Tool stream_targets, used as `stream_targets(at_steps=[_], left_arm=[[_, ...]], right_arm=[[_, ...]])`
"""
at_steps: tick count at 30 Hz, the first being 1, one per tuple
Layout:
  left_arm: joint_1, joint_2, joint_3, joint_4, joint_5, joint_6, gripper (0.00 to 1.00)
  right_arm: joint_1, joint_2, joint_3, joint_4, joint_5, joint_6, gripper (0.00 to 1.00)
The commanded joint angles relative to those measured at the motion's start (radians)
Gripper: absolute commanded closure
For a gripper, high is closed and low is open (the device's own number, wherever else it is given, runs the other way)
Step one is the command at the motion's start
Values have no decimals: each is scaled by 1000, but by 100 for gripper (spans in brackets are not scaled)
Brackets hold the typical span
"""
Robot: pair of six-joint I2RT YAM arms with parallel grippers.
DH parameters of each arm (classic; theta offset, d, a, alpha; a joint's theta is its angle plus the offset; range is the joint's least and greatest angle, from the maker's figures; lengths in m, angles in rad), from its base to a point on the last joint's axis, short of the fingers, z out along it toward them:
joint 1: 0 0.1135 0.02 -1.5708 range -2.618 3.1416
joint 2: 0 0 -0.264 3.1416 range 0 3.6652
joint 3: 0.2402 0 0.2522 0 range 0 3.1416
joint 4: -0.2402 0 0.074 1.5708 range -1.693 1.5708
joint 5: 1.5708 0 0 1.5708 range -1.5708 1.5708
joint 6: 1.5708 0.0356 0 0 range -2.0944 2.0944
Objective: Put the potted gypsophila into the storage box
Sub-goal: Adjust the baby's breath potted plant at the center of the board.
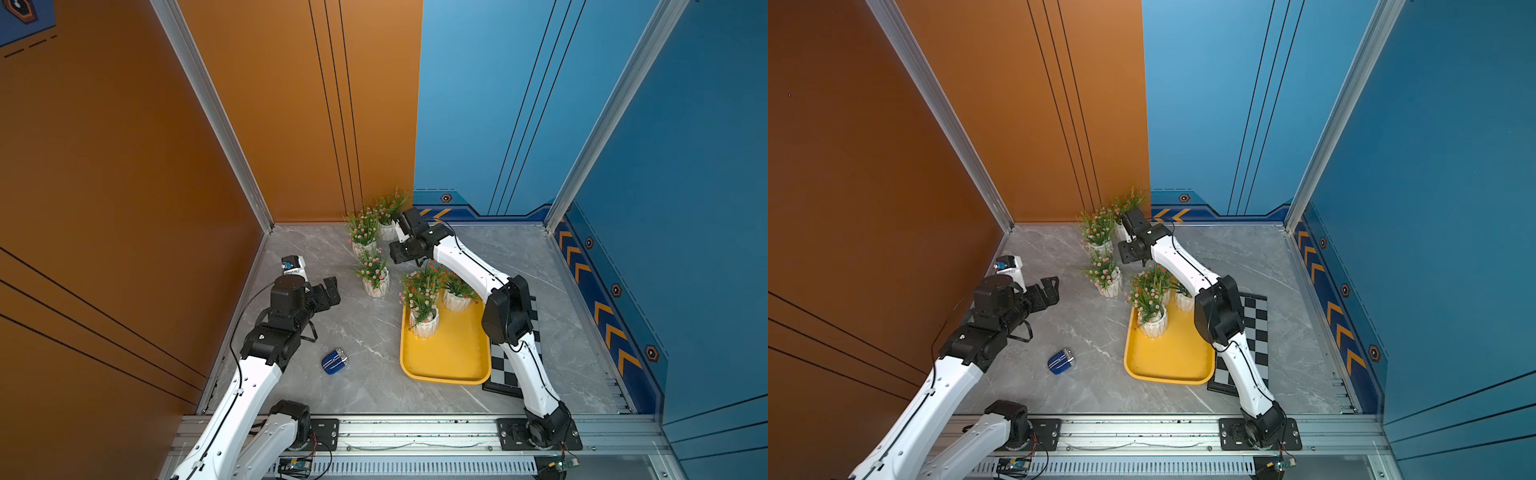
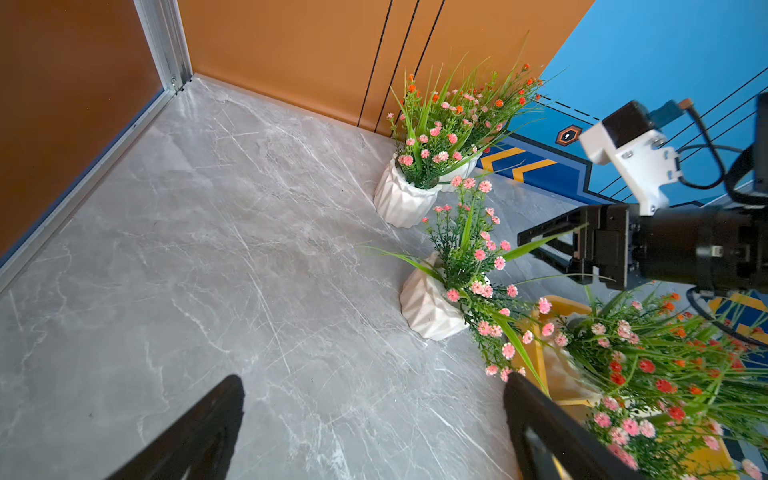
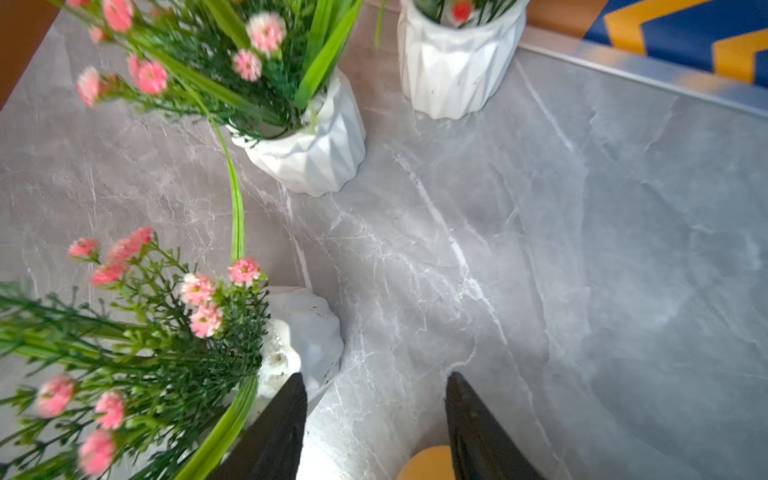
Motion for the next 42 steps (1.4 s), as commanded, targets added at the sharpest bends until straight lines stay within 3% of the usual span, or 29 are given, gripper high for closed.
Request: stream_targets(at_steps=[1, 16, 24, 29, 36, 42], left_arm=[[20, 17, -7, 46, 59, 1, 2], [75, 60, -15, 67, 104, 15, 2], [81, 62, -29, 78, 120, 1, 2], [82, 52, -38, 79, 122, -6, 2], [84, 35, -48, 80, 124, -16, 2], [83, 17, -56, 74, 129, -21, 2]], right_arm=[[11, 34, 29, -38, -54, -7, 47], [49, 118, 71, -27, -61, 4, 55], [53, 67, 58, -28, 19, 30, 57], [55, 32, 57, -27, 1, 31, 54], [75, 45, 44, -22, -40, 67, 57], [76, -5, -1, -22, 31, 64, 57]])
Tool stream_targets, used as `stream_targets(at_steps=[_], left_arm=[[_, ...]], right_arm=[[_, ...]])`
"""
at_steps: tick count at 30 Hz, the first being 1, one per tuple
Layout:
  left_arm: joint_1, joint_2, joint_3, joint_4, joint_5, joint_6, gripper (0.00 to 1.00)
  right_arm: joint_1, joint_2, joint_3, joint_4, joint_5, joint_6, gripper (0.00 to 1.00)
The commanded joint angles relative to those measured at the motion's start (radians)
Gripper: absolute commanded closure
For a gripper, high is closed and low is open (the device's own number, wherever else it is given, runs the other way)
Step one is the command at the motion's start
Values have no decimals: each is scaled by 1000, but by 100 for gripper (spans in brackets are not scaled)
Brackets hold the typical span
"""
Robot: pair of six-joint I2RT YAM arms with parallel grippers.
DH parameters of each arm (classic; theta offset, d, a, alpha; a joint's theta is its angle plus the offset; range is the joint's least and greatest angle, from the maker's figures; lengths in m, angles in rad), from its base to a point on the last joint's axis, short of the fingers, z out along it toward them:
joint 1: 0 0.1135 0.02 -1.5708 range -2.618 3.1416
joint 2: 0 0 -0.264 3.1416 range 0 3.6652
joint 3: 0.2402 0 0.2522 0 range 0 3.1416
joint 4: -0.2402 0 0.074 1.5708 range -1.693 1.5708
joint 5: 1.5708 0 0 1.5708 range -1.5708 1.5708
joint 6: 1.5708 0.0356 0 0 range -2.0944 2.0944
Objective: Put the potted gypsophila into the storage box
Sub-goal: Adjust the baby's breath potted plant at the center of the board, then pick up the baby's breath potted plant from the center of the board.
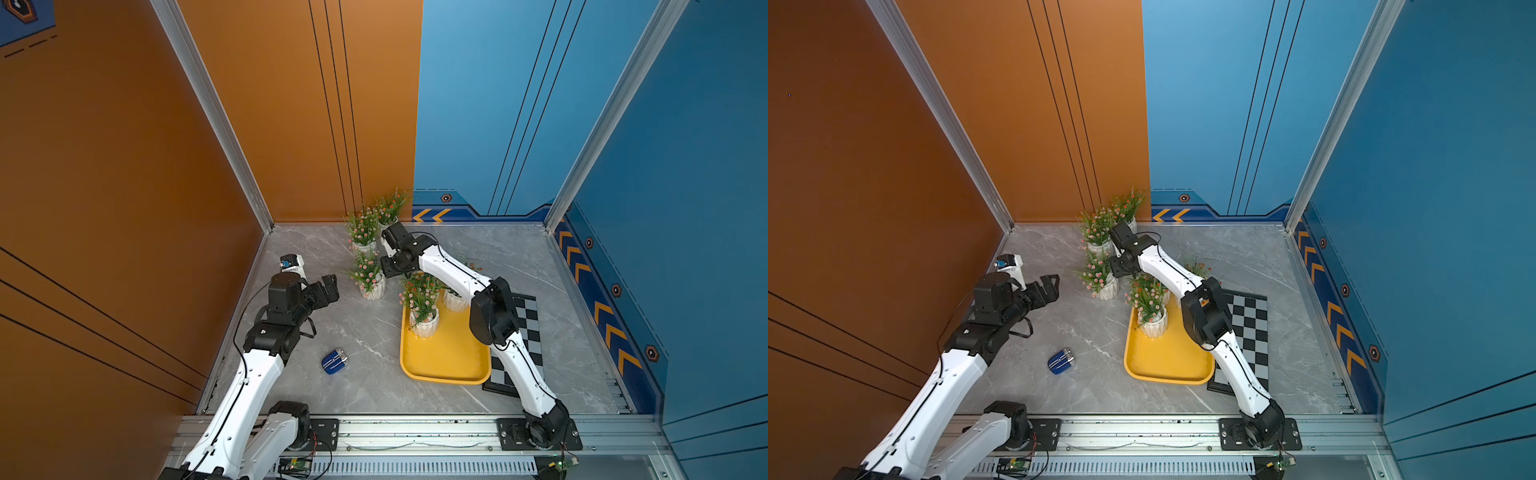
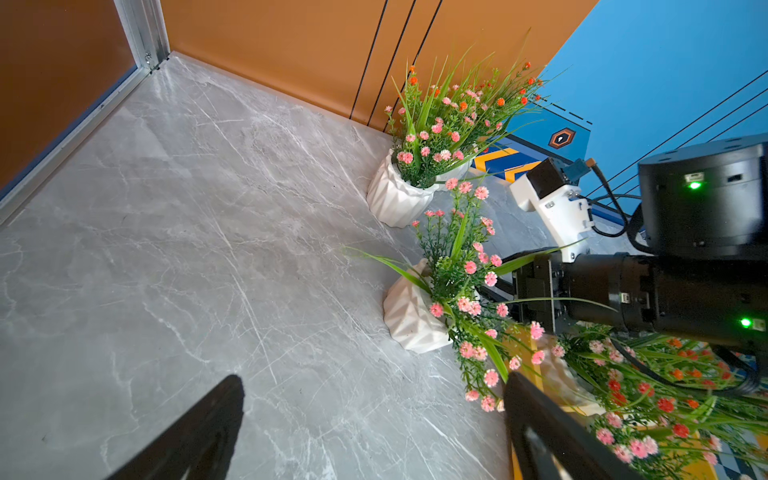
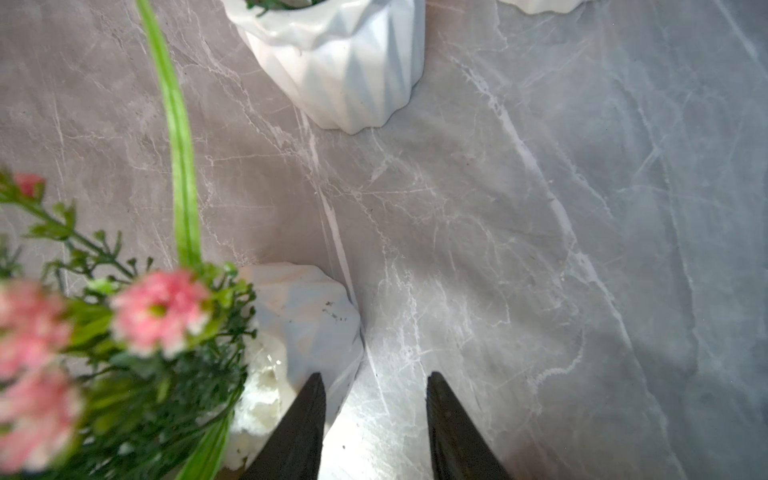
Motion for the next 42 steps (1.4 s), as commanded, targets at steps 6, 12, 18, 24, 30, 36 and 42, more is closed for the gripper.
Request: stream_targets(at_steps=[6, 12, 18, 24, 30, 36, 42], left_arm=[[11, -15, -23, 6, 31, -23, 2], [10, -28, -27, 7, 33, -28, 2], [11, -52, -29, -13, 30, -27, 2], [12, -63, -36, -17, 27, -29, 2], [11, -65, -34, -16, 27, -30, 2], [11, -60, -34, -18, 25, -30, 2], [11, -59, -31, -17, 27, -31, 2]], right_arm=[[6, -123, -18, -15, 48, 20, 56], [11, -91, -20, -13, 0, 49, 57], [43, -51, -21, -16, -24, 58, 60], [50, -26, -22, -16, -46, 54, 60], [50, -5, -24, -26, -7, 60, 62], [47, 7, -24, -39, 36, 65, 63], [42, 36, -19, -38, 31, 97, 66]])
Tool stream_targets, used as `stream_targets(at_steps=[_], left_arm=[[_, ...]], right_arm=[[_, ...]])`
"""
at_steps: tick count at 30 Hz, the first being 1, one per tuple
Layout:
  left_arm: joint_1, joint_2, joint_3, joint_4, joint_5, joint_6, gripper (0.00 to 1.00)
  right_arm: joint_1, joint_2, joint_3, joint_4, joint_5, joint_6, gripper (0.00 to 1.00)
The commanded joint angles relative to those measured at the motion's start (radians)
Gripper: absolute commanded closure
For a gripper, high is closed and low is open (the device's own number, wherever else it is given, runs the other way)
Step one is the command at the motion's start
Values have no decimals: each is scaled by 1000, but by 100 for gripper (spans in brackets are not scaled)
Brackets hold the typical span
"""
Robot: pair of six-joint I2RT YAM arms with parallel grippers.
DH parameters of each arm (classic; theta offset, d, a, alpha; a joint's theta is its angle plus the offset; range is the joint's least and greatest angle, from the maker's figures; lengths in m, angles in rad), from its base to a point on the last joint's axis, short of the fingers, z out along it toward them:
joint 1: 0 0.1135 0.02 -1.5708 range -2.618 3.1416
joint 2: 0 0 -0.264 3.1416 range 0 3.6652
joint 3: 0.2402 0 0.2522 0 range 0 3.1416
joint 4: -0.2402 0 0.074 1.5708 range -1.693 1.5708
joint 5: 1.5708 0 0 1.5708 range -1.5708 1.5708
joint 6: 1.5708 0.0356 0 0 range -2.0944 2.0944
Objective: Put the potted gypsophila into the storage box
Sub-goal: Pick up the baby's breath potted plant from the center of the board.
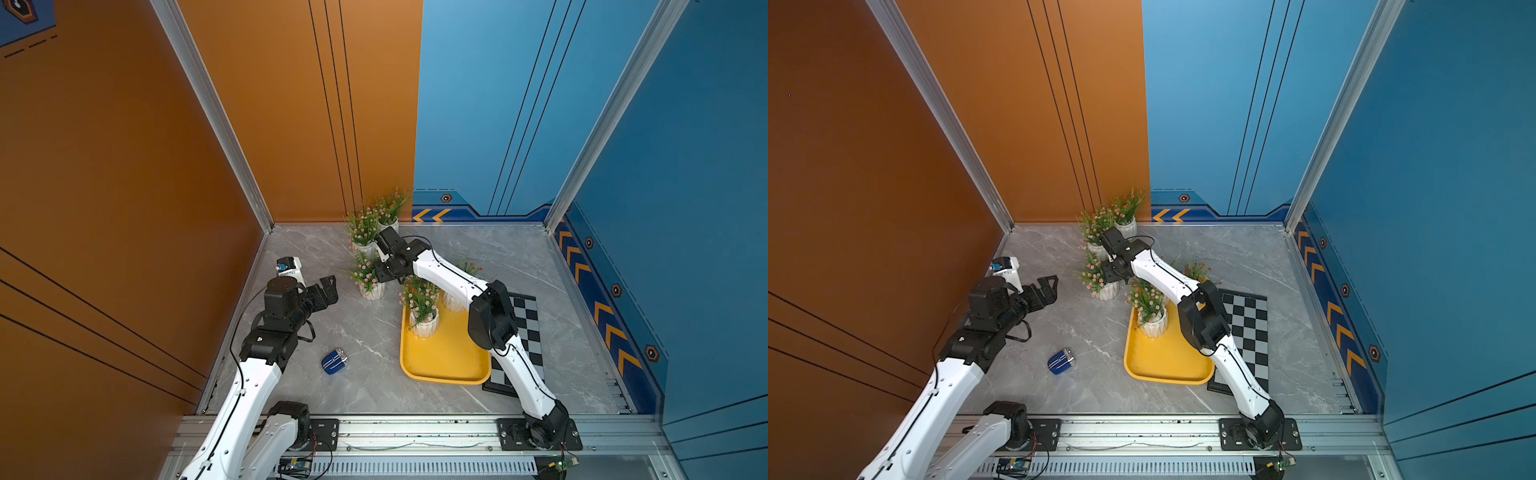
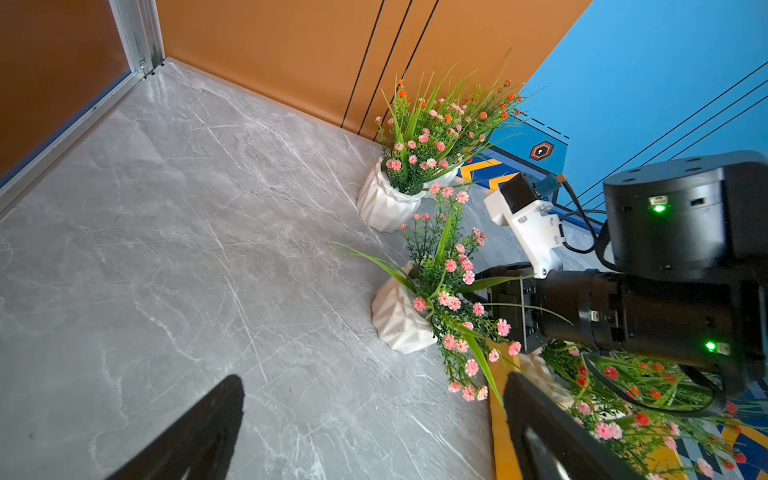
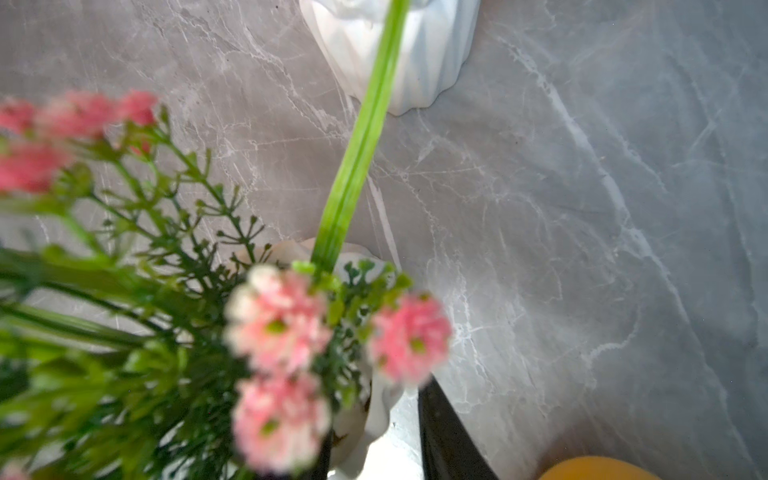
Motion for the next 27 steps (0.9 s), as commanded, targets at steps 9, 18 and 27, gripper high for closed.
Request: stream_targets(at_steps=[9, 18, 27], left_arm=[[10, -16, -16, -26, -2, 1, 2], [11, -10, -14, -24, 4, 3, 2], [11, -51, -9, -37, 42, 3, 2]], right_arm=[[-15, 62, 8, -38, 47, 73, 82], [-15, 0, 48, -33, 52, 45, 100], [-9, -148, 56, -17, 91, -1, 100]])
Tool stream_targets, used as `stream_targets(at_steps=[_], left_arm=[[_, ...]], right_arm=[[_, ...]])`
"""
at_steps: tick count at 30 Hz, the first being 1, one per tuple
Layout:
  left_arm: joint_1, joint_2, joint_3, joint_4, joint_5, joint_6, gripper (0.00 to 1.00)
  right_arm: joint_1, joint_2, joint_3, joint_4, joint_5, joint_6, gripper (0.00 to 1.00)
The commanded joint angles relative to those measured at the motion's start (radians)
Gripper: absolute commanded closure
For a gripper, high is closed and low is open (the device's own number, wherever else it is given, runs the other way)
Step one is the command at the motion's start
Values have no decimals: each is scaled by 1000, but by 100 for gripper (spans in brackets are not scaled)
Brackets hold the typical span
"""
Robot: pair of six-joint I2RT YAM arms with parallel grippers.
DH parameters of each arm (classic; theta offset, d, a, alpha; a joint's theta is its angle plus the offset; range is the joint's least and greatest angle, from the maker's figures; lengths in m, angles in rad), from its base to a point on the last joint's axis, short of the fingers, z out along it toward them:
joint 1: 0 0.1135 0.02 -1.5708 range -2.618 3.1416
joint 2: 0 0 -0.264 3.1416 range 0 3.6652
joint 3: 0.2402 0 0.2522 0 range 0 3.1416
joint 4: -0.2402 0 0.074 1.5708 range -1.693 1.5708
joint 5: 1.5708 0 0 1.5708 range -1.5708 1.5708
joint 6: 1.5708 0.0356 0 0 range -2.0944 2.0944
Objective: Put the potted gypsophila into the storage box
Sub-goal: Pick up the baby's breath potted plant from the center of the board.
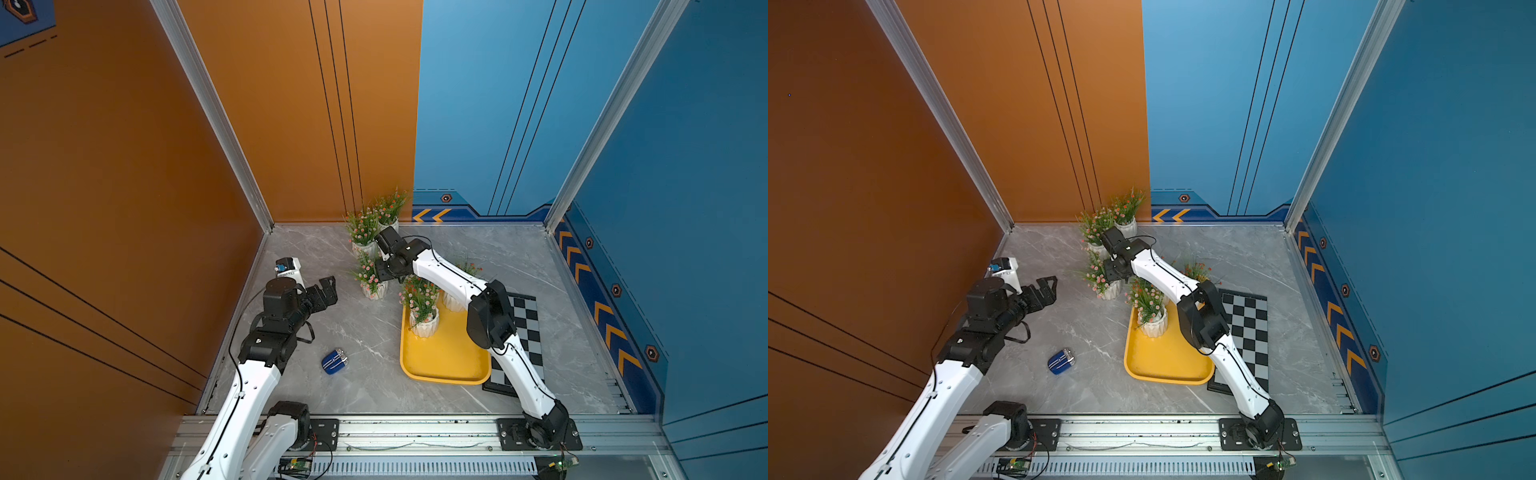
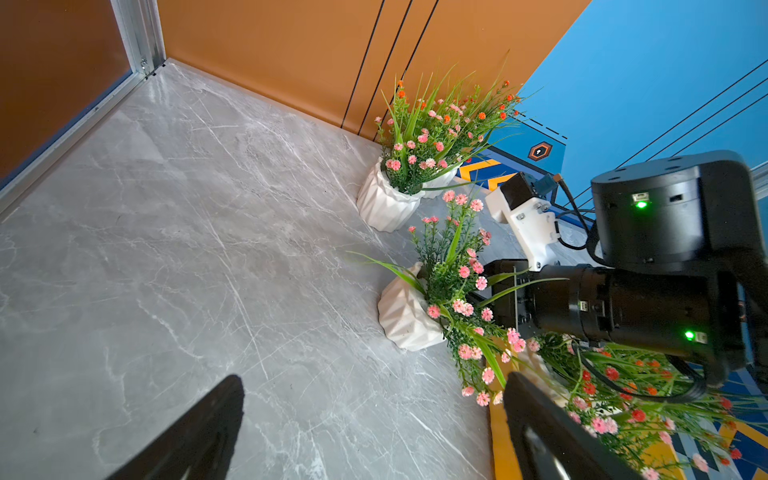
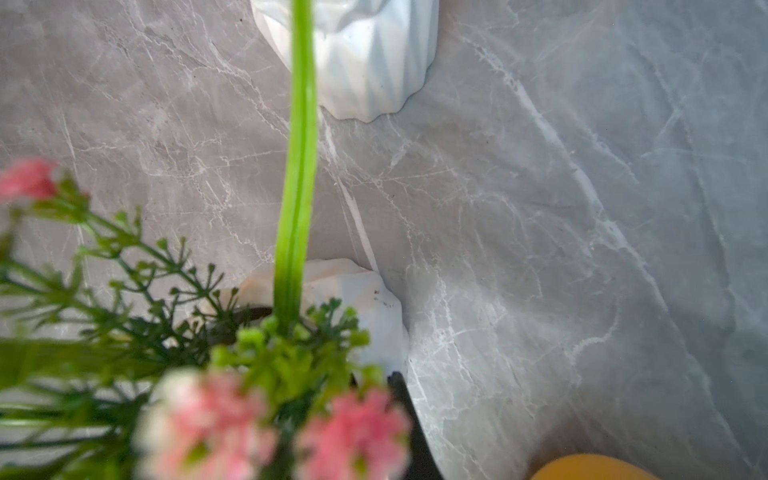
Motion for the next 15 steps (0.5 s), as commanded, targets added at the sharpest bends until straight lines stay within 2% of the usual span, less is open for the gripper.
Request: stream_targets(at_steps=[1, 8, 15], left_arm=[[10, -33, -11, -24, 43, 1, 2], [-2, -91, -11, -41, 110, -18, 2], [-66, -146, -4, -56, 140, -36, 2]], right_arm=[[1, -164, 29, 7, 48, -41, 100], [25, -303, -12, 20, 77, -78, 100], [61, -518, -181, 35, 184, -102, 100]])
